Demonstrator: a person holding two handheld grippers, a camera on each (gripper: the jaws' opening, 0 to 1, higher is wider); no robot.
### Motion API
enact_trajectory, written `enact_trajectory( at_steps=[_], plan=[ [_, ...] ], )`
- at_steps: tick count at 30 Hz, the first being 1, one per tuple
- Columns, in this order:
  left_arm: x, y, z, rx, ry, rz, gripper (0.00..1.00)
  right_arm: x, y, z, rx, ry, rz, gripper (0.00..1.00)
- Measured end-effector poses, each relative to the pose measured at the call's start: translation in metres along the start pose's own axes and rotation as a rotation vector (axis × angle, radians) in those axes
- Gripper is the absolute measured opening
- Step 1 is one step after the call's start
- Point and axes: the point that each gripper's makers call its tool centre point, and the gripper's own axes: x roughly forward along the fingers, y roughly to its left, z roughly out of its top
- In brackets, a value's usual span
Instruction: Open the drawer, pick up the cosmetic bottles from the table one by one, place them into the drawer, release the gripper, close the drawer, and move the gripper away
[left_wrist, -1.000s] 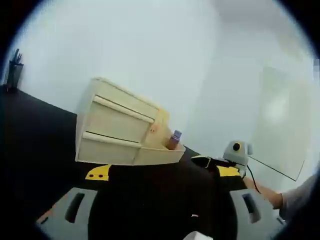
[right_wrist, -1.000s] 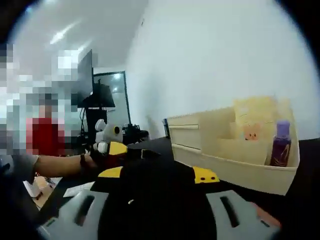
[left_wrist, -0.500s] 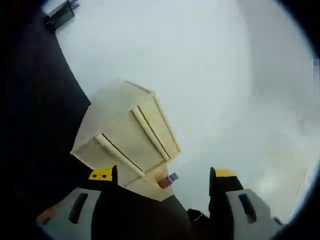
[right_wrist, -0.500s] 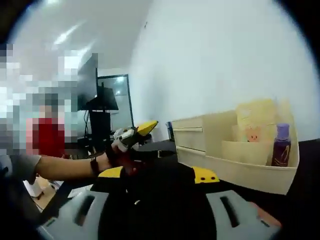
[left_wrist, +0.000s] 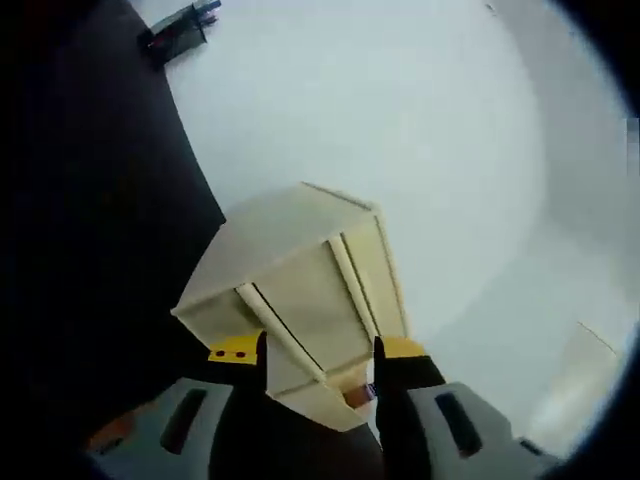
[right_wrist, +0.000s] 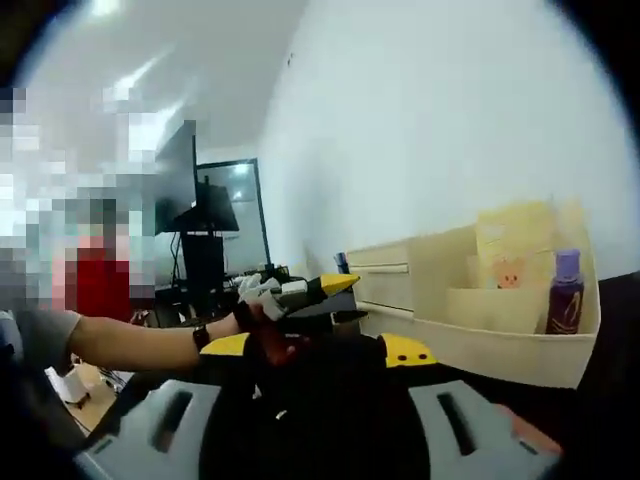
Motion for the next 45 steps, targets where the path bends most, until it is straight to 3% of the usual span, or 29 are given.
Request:
enact_trajectory(
  at_steps=[2,8,16,26,34,35,45],
  plan=[
    [0.003,0.012,0.003,0.064,0.0,0.056,0.44,0.0,0.0,0.0,0.0,0.001,0.001,0.44],
    [0.011,0.012,0.003,0.053,-0.01,0.044,0.37,0.002,0.003,-0.003,-0.002,0.009,0.007,0.44],
    [0.01,0.02,0.003,-0.004,-0.015,0.06,0.26,0.005,0.003,-0.006,-0.001,0.024,0.011,0.43],
    [0.011,0.03,0.008,-0.092,-0.084,0.122,0.1,0.007,0.005,-0.01,-0.006,0.041,0.018,0.42],
    [0.008,0.032,0.004,-0.124,-0.078,0.133,0.03,0.007,0.005,-0.012,-0.005,0.045,0.02,0.42],
    [0.005,0.04,0.004,-0.098,-0.072,0.172,0.03,0.007,0.005,-0.011,-0.005,0.045,0.02,0.42],
    [0.005,0.038,0.009,-0.211,-0.112,0.137,0.04,0.006,0.005,-0.013,-0.007,0.05,0.017,0.42]
  ],
)
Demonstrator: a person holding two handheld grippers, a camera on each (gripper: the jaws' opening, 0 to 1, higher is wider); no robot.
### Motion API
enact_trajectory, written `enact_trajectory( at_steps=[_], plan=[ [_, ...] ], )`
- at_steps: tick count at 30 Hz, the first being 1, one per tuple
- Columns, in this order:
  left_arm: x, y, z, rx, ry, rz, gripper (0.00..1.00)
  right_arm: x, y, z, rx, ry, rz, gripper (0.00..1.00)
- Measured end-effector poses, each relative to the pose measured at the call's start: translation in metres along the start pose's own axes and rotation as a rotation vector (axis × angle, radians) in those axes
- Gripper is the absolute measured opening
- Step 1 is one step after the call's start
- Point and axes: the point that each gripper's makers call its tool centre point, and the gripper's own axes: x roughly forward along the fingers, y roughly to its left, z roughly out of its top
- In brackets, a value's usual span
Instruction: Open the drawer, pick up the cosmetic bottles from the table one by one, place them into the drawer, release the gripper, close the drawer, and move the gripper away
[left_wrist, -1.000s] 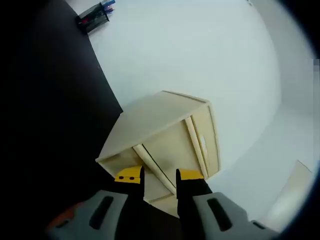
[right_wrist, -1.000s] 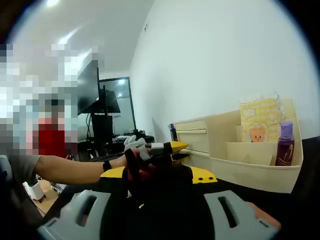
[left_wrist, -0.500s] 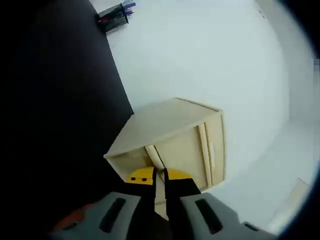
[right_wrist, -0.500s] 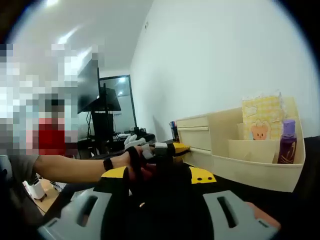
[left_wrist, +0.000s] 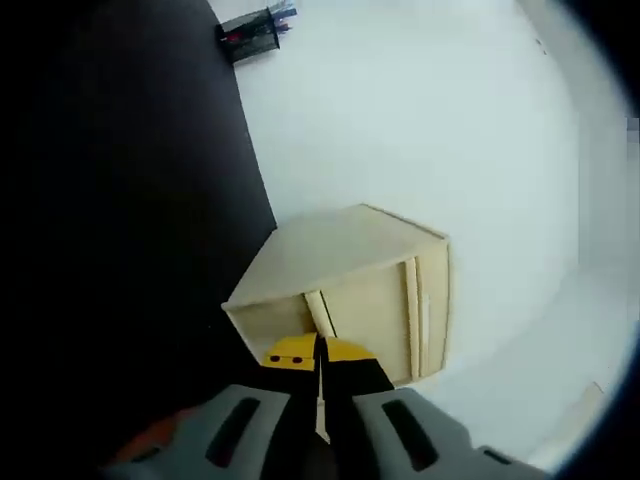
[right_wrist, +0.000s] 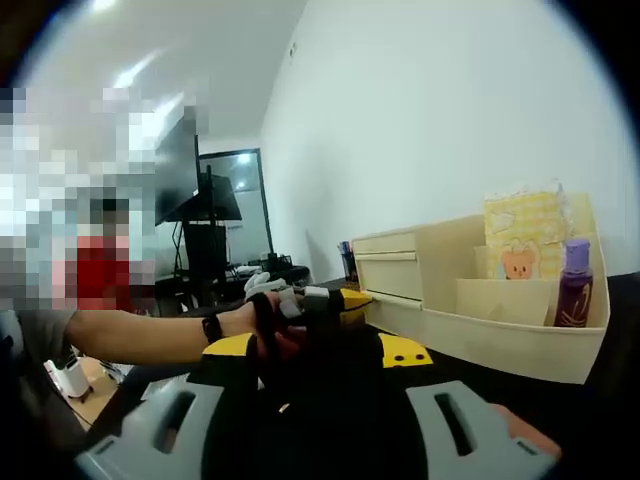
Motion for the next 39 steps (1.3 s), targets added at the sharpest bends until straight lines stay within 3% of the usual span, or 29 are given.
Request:
enact_trajectory(
  at_steps=[5,8,12,14,22,39],
  plan=[
    [0.0,0.0,0.0,-0.067,-0.009,0.007,0.09,0.001,0.001,0.0,-0.002,0.003,0.004,0.41],
    [0.001,0.003,0.011,-0.163,-0.077,0.034,0.13,0.001,0.001,-0.001,-0.002,0.006,0.004,0.41],
    [0.0,0.0,0.009,-0.127,-0.07,0.015,0.1,0.001,0.001,-0.002,-0.005,0.014,0.004,0.41],
    [-0.002,-0.002,0.008,-0.187,-0.079,-0.007,0.09,0.002,0.002,-0.002,-0.005,0.015,0.005,0.41],
    [-0.008,-0.003,0.009,-0.165,-0.07,-0.027,0.08,0.001,0.001,-0.002,-0.006,0.015,0.004,0.41],
    [-0.035,-0.003,-0.008,-0.159,-0.036,0.011,0.08,0.0,0.004,-0.002,-0.011,0.016,0.014,0.41]
  ],
)
